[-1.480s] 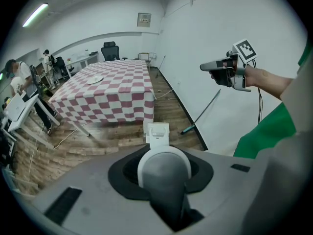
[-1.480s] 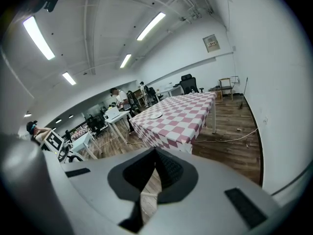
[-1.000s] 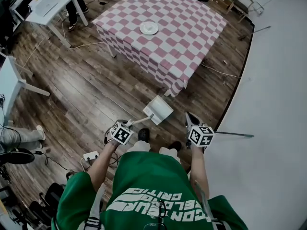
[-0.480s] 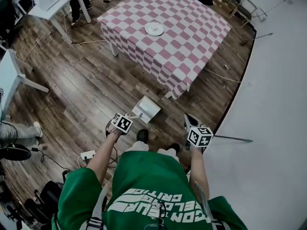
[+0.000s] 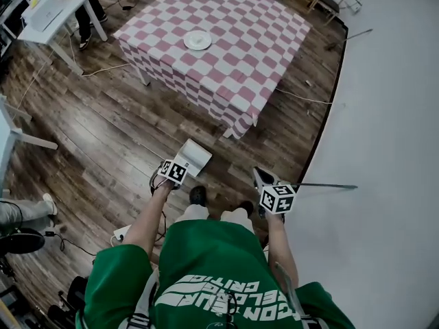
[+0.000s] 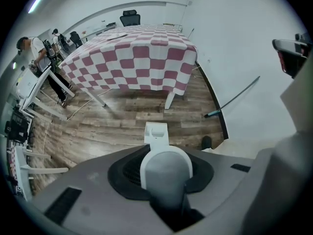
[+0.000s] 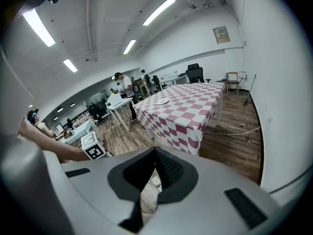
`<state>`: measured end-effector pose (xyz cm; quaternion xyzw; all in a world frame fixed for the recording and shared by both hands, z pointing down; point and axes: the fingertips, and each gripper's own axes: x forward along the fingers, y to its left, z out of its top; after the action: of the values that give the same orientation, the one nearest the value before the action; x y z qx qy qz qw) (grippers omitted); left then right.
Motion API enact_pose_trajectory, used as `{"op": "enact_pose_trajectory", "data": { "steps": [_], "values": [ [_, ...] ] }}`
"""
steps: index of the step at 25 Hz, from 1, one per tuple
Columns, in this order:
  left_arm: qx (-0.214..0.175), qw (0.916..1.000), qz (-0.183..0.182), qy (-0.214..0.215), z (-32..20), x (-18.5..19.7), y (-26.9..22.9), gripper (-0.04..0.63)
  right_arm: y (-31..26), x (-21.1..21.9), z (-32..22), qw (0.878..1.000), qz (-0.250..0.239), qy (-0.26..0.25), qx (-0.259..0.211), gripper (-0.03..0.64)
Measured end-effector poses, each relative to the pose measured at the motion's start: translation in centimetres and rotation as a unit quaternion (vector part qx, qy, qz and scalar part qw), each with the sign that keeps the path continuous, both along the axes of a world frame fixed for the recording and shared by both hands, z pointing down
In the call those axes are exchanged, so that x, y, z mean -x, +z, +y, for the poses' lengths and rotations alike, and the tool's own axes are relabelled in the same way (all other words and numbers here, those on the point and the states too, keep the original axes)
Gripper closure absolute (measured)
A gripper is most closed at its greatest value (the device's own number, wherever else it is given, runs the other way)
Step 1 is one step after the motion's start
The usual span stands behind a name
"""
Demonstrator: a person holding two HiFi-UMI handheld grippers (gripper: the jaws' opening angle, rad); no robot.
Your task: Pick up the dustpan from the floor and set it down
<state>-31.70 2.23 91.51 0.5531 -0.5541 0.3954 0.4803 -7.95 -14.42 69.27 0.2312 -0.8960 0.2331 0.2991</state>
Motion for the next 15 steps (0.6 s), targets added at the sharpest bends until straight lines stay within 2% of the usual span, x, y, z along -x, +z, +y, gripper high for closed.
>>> {"op": "enact_pose_trajectory", "data": {
  "steps": [10, 15],
  "values": [
    [0.018, 0.9998, -0.002, 0.003, -2.8, -0.1, 1.0, 0.486, 0.7, -3.4, 0.1, 0.999, 0.014, 0.04, 0.012, 0.609],
    [-0.005, 0.9999, -0.003, 0.008, -4.6, -0.4, 0.4, 0.486, 1.1, -3.7, 0.7, 0.999, 0.015, 0.049, 0.016, 0.609]
  ]
}}
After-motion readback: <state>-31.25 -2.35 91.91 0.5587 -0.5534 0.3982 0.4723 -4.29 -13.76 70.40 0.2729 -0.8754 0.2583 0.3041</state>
